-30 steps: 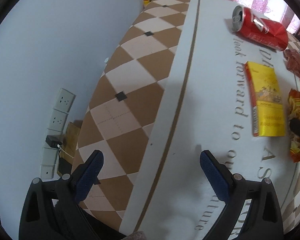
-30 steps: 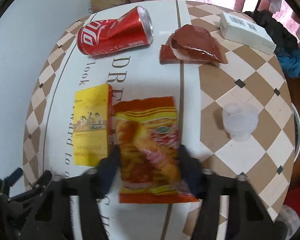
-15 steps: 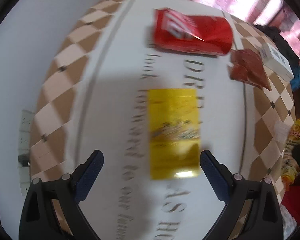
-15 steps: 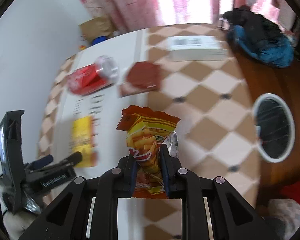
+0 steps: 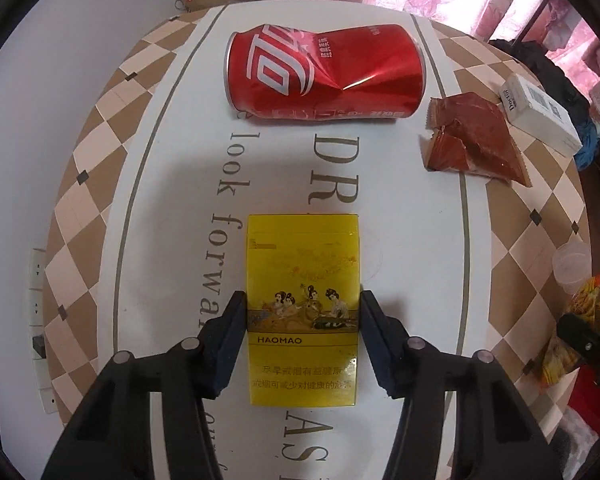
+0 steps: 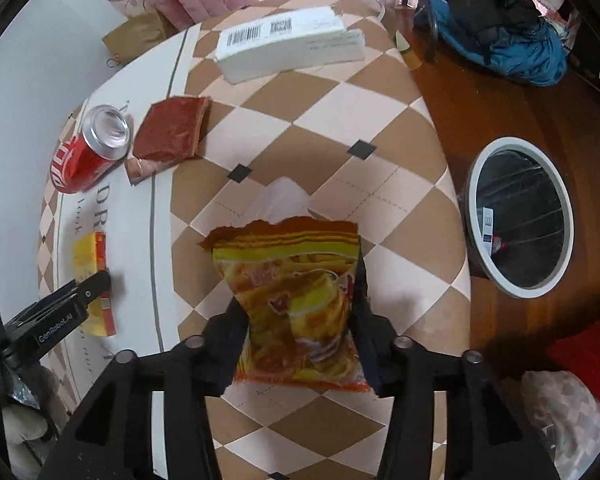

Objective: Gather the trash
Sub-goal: 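Grasp the yellow HAOMAO pack with the left tool while the right tool grasps the orange snack bag, then carry the yellow pack and snack bag over the bin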

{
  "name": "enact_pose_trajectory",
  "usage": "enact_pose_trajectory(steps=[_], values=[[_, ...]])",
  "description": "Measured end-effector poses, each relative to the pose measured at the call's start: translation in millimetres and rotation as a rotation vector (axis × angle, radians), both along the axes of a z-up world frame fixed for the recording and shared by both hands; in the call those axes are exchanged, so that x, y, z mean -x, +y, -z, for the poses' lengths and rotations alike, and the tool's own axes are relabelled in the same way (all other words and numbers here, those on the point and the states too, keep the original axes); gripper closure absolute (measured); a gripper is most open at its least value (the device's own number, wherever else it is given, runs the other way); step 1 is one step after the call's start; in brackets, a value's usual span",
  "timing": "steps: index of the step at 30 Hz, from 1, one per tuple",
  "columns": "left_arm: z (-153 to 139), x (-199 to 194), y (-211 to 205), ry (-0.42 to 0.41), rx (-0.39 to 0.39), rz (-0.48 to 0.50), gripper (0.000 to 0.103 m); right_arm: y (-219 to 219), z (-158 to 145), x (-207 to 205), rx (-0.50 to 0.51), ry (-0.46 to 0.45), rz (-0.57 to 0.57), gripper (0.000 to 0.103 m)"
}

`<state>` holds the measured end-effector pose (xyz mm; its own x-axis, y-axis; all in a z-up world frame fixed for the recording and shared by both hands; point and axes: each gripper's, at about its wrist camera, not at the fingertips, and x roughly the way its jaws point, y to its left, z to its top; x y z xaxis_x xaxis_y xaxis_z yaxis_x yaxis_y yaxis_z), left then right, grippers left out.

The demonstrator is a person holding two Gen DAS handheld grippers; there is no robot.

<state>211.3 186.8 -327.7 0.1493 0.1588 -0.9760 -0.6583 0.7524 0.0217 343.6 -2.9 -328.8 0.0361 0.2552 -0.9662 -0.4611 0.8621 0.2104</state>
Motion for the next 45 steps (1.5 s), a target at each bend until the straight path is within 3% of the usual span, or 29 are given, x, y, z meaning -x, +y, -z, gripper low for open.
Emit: enact_pose_trajectory(steps=[8, 13, 21, 28, 34, 40, 45], values=[[-5, 25, -39, -0.004, -0.035, 0.018, 0.051, -4, 7, 15, -0.017, -0.029, 0.001, 0.05], [-10, 37, -51, -0.024, -0.047, 0.012, 0.051, -14, 4, 24, -0.036, -0.041, 0.015, 0.061], [-57, 41, -67, -0.103, -0.127, 0.039, 0.051, -24, -16, 32, -0.112, -0.029, 0.03, 0.062], [-104, 29, -78, -0.195, -0.171, 0.077, 0.051, -41, -58, 31, -0.211, -0.055, 0.044, 0.063], [-144, -8, -101, -0.288, -0.186, 0.141, 0.051, -79, -103, 8, -0.284, -0.104, 0.094, 0.063], [-179, -79, -166, -0.372, -0.167, 0.28, 0.051, -151, -144, -29, -0.33, -0.165, 0.185, 0.063], [-171, -159, -232, -0.378, -0.041, 0.414, 0.051, -221, -146, -70, -0.279, -0.194, 0.26, 0.063]])
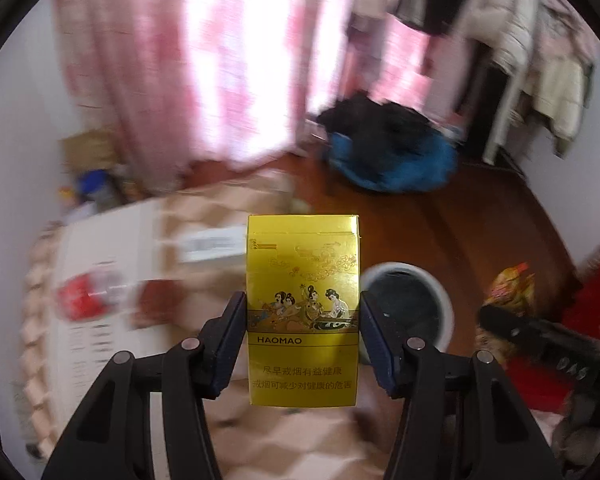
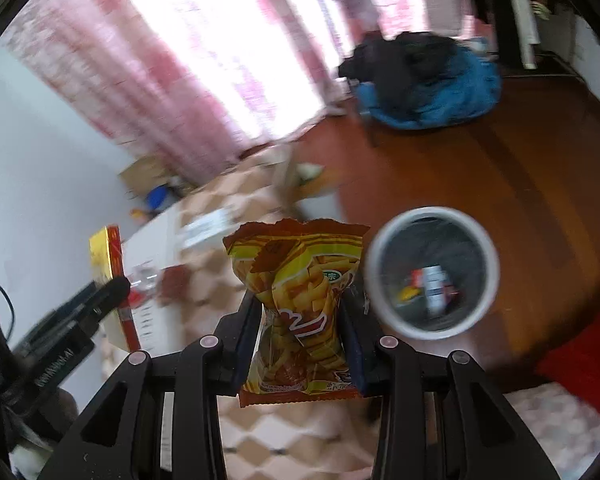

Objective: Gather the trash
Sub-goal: 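Carry the yellow pack and snack bag over the bin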

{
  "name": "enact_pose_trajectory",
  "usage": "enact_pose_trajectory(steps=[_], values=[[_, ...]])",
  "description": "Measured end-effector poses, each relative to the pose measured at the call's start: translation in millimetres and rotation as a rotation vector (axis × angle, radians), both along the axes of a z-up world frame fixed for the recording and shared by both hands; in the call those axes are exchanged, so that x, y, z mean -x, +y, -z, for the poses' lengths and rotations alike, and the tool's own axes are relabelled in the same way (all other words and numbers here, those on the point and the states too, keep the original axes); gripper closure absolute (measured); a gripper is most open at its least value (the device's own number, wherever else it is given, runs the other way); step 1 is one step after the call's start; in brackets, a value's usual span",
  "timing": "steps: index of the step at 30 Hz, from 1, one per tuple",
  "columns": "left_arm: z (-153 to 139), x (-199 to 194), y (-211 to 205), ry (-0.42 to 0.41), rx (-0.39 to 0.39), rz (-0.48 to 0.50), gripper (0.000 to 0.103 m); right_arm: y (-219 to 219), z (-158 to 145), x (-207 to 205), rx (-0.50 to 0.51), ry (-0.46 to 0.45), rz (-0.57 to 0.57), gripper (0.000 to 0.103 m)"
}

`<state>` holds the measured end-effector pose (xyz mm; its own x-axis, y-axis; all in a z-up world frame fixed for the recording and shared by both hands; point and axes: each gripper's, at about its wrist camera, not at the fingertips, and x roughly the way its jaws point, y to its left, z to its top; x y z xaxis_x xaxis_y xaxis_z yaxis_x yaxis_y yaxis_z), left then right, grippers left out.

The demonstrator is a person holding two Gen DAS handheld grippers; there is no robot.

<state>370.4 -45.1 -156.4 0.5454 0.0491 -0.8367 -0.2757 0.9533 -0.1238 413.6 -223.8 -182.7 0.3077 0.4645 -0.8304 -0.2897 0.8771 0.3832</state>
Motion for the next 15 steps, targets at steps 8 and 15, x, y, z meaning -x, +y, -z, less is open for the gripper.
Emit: enact_pose_trajectory(steps=[8, 15], values=[[84, -105, -72, 0.186, 0.067, 0.13, 0.051, -96, 82, -76, 0.122, 0.126, 0.106, 0.063], [149, -156, -100, 0.341, 0.1, 0.167, 0.048, -122, 166, -116, 0.147, 0.243, 0.129, 0.063]])
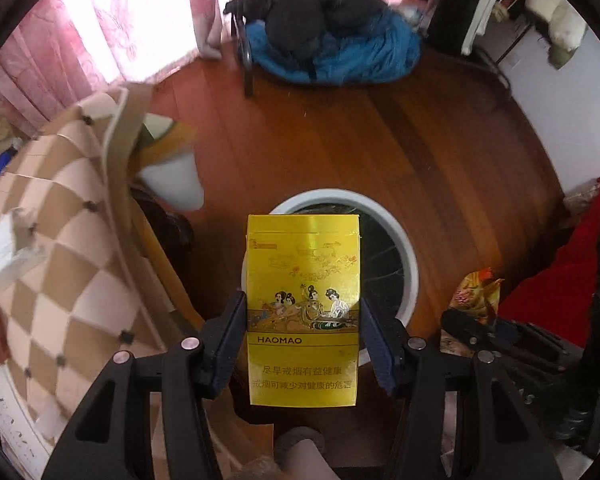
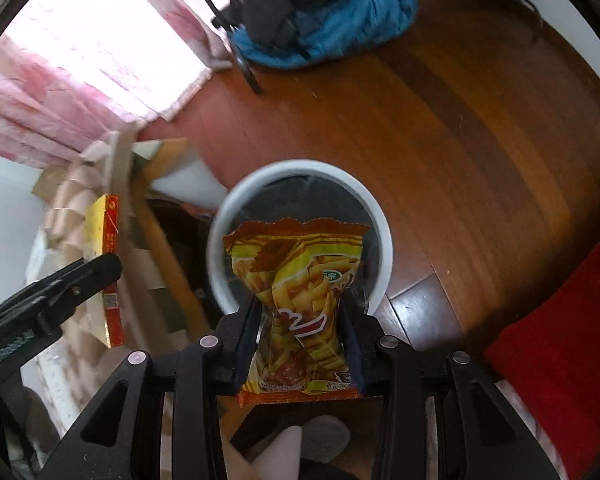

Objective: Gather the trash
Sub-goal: 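Carry the yellow pack and snack bag over the bin, then open both tools to drop the yellow pack and snack bag into the bin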

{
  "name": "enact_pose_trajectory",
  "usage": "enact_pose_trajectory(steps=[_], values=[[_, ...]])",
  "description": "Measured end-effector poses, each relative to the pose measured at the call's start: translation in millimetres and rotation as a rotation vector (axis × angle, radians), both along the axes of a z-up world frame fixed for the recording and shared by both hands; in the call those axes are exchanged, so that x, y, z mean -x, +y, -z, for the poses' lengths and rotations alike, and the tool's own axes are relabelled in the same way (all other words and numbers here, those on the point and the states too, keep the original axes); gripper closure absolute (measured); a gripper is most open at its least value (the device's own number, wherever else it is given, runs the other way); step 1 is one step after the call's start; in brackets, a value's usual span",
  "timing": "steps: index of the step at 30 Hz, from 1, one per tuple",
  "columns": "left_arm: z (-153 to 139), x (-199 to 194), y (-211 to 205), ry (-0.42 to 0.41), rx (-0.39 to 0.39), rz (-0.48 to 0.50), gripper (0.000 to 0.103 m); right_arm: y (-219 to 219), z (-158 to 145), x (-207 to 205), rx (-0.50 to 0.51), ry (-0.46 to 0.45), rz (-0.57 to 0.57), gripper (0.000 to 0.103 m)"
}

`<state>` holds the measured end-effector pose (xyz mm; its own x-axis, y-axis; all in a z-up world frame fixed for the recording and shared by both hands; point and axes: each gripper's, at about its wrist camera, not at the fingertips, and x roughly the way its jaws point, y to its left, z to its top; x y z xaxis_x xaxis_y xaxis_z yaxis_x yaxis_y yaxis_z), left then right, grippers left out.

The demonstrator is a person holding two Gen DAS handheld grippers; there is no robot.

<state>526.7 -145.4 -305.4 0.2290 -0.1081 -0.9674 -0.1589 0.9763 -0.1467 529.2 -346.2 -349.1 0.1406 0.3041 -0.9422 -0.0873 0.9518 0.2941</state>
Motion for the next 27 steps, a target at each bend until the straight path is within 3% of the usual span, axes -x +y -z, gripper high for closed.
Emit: enact_pose_trajectory(steps=[3, 4, 5, 6, 8, 10, 12, 13, 18, 27], values=[[11, -13, -2, 0.023, -0.002, -0.009, 0.044, 0, 28, -12, -0.001, 0.04, 0.001, 0.063], [11, -14, -1, 0.023, -0.015, -0.019, 0.032, 1, 38, -17, 0.0, 0.053, 0.007, 0.063], [11, -16, 1, 0.019, -0.025, -0.028, 0.008, 2, 45, -20, -0.002, 0.06, 0.006, 0.063], [13, -17, 3, 0.021, -0.03, -0.036, 0.0, 3, 54, -23, -0.001, 0.075, 0.0, 0.062], [16, -17, 5, 0.031, -0.053, -0.054, 0.0, 7, 69, -27, -0.002, 0.111, -0.01, 0.053], [17, -12, 7, 0.029, -0.096, -0.057, 0.0, 8, 80, -31, -0.011, 0.133, -0.008, 0.024], [20, -8, 8, 0.021, -0.122, -0.057, 0.0, 8, 87, -34, -0.009, 0.134, 0.001, 0.005], [21, -4, 8, 0.012, -0.132, -0.063, 0.0, 8, 88, -34, -0.004, 0.134, 0.004, 0.0], [29, 10, 4, 0.011, -0.183, -0.075, 0.0, -4, 88, -29, 0.086, 0.11, 0.026, 0.0], [22, 22, -6, 0.0, -0.192, -0.058, 0.0, -10, 78, -13, 0.161, 0.087, 0.033, 0.0]])
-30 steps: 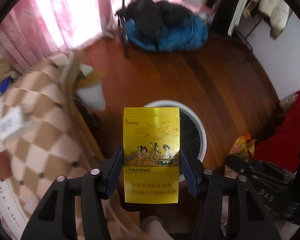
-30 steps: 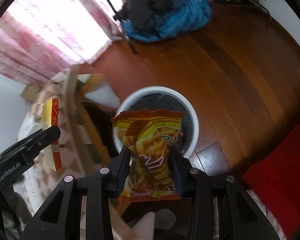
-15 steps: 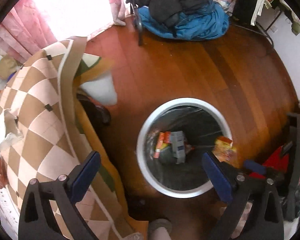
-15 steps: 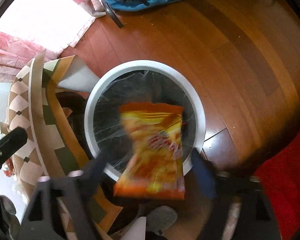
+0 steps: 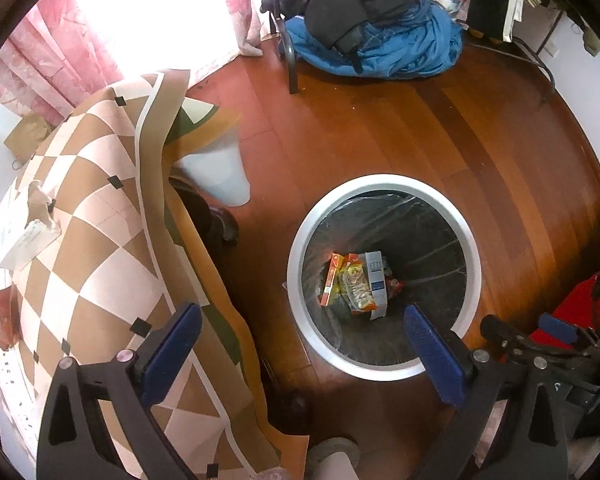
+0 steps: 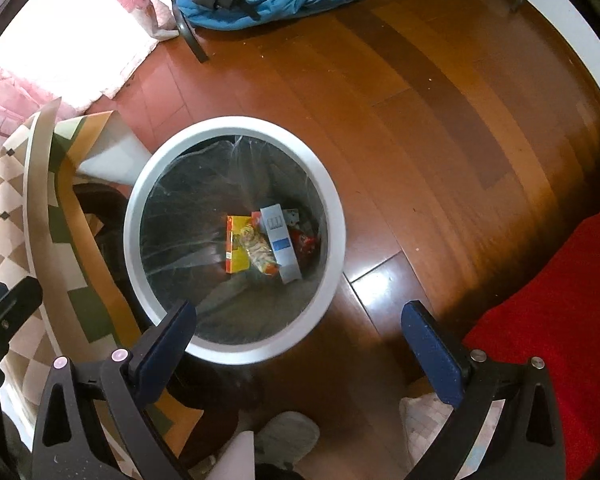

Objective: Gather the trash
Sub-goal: 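Open both tools to drop the yellow pack and snack bag into the bin, then grasp the red Coca-Cola can with the left tool while the right tool grasps the clear plastic cup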

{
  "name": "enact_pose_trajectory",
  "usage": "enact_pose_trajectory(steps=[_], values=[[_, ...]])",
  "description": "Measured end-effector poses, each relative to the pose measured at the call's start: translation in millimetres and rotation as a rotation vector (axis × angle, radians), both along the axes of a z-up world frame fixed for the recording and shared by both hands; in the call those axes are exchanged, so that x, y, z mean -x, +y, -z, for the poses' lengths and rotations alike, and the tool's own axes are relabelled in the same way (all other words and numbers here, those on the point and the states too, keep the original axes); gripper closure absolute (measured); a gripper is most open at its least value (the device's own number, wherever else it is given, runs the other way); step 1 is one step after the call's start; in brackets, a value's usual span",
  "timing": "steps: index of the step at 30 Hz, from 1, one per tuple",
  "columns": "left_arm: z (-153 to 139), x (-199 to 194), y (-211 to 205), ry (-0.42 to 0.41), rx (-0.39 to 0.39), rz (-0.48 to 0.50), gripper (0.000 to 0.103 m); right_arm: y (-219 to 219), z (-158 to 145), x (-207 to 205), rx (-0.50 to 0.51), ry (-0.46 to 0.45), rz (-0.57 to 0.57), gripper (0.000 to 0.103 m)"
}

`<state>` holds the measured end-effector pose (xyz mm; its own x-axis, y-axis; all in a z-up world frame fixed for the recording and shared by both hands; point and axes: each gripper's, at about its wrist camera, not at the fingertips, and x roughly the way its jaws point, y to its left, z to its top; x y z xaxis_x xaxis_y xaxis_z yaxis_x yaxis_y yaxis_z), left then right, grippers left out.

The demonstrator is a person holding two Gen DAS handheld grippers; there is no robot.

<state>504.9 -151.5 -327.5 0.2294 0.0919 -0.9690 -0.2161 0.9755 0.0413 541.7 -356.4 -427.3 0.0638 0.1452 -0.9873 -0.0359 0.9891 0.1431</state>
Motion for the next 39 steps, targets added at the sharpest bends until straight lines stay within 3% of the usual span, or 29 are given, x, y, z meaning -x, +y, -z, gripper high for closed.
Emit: enact_pose_trajectory(steps=[5, 12, 20, 26, 33, 39], values=[[-16, 6, -3, -0.028, 0.001, 0.011, 0.0, 1, -18, 8, 0.006, -0.022, 0.0, 0.0], [-58, 29, -5, -0.099, -0.011, 0.021, 0.0, -4, -69, 27, 0.004, -0.105, 0.02, 0.0], [-119, 65, 2, -0.203, -0.034, -0.003, 0.0, -8, -152, 63, -0.034, -0.241, 0.048, 0.0], [-168, 109, 38, -0.278, -0.041, -0.098, 0.0, 8, -220, 94, -0.114, -0.344, 0.052, 0.0], [-199, 183, 140, -0.349, -0.079, -0.291, 0.0, 95, -265, 126, -0.218, -0.35, -0.106, 0.0], [-175, 233, 234, -0.275, -0.2, -0.405, 0.0, 210, -243, 146, -0.265, -0.254, -0.264, 0.0]])
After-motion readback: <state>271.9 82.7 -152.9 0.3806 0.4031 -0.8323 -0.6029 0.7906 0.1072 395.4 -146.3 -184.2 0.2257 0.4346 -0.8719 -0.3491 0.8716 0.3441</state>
